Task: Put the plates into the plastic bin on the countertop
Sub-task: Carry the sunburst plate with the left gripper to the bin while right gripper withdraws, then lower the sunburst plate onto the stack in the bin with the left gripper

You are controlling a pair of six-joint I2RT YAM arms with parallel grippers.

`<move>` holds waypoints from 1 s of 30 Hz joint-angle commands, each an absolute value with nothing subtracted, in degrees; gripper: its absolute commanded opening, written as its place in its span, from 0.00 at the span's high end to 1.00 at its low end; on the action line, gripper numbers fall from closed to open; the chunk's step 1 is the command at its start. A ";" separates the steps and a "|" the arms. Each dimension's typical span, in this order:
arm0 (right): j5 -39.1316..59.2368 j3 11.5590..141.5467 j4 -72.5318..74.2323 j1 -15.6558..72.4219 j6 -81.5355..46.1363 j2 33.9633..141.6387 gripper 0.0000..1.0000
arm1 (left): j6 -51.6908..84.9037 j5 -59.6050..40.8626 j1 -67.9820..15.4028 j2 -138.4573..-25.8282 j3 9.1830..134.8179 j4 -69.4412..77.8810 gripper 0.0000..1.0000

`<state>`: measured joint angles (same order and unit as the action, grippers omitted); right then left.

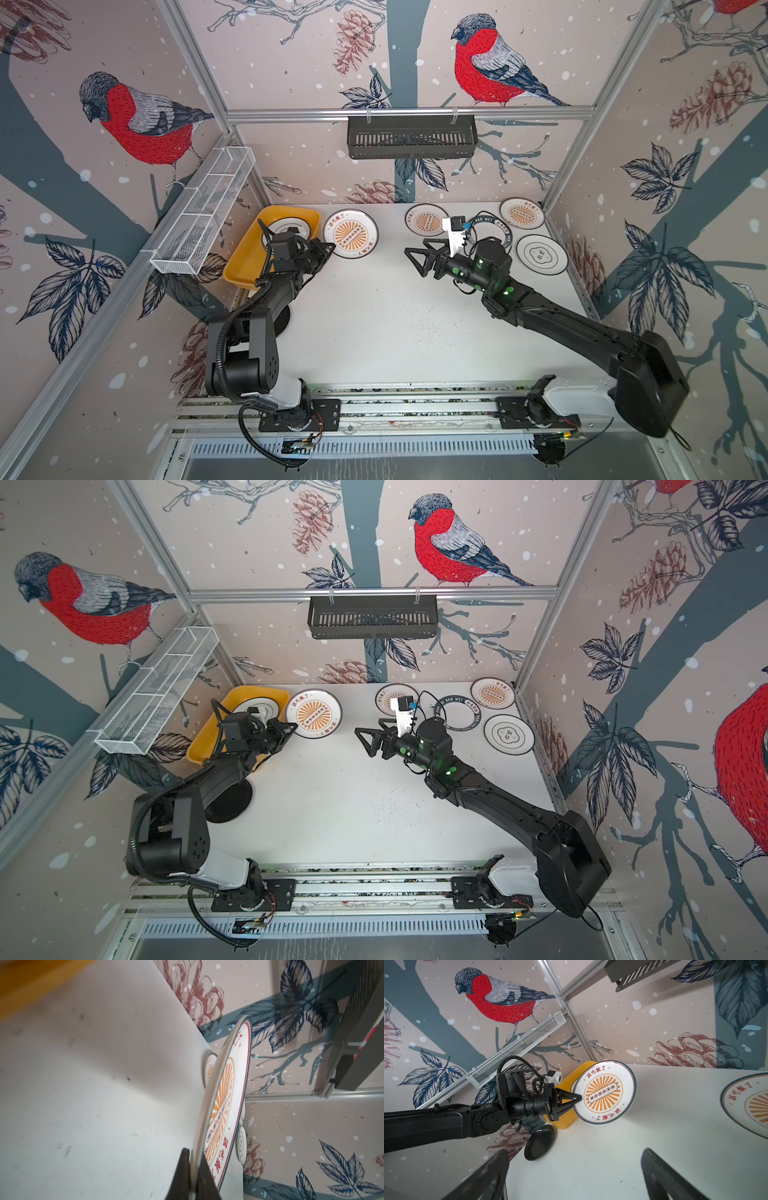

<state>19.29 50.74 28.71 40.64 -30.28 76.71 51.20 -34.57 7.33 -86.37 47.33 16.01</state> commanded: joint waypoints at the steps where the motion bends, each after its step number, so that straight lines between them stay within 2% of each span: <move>1: 23.01 53.75 29.22 42.40 -27.26 79.43 0.00 | 51.67 -34.78 10.96 -85.34 46.50 18.69 0.98; 8: 22.75 59.65 25.30 45.89 -24.16 84.70 0.01 | 56.25 -35.13 19.38 -88.15 44.89 24.90 0.98; 17: 16.41 62.40 22.00 48.25 -22.37 86.20 0.00 | 59.70 -34.23 27.02 -94.78 47.51 29.30 0.98; 30: 10.84 63.02 20.44 48.40 -22.32 85.62 0.00 | 63.04 -30.48 29.70 -104.83 53.93 31.53 0.97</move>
<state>12.95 62.52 20.43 48.23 -23.35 86.15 61.43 -31.57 29.50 -103.44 52.51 26.76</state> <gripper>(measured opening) 0.995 0.079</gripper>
